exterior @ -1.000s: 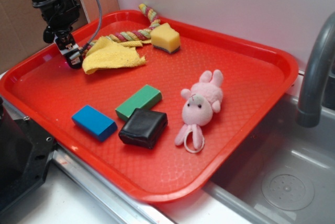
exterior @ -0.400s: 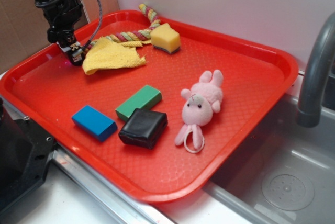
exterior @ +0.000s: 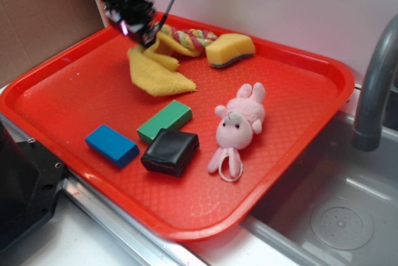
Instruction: Grab the multicolored rope.
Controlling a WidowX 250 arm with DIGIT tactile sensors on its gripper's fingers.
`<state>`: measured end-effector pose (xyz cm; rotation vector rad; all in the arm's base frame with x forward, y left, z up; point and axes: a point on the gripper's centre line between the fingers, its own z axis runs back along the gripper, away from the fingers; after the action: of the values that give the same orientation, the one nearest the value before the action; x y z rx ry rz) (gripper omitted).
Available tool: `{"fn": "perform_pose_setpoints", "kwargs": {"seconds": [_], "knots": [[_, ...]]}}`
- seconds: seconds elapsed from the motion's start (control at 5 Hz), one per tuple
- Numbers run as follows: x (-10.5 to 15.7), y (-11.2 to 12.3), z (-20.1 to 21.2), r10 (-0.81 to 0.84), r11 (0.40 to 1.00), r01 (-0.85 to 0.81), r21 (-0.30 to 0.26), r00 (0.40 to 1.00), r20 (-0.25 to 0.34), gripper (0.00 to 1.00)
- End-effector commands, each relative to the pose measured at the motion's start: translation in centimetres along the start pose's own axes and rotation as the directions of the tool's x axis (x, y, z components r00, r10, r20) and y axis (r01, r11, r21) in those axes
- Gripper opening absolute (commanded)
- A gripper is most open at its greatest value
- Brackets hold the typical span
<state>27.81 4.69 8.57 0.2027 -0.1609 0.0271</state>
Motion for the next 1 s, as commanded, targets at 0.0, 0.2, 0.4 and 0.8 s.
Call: {"fn": "perform_pose_setpoints", "kwargs": {"seconds": [0.0, 0.2, 0.4, 0.8], "knots": [[0.9, 0.4, 12.7, 0.07, 0.996, -0.066, -0.06, 0.996, 0.063, 0.0], [0.5, 1.0, 17.8, 0.111, 0.986, -0.102, -0.13, 0.991, 0.069, 0.0], [0.3, 1.6, 20.2, 0.117, 0.982, -0.103, -0.159, 0.99, 0.077, 0.0], [-2.7, 0.1, 24.1, 0.199, 0.947, -0.175, -0.27, 0.978, 0.062, 0.0]]}}
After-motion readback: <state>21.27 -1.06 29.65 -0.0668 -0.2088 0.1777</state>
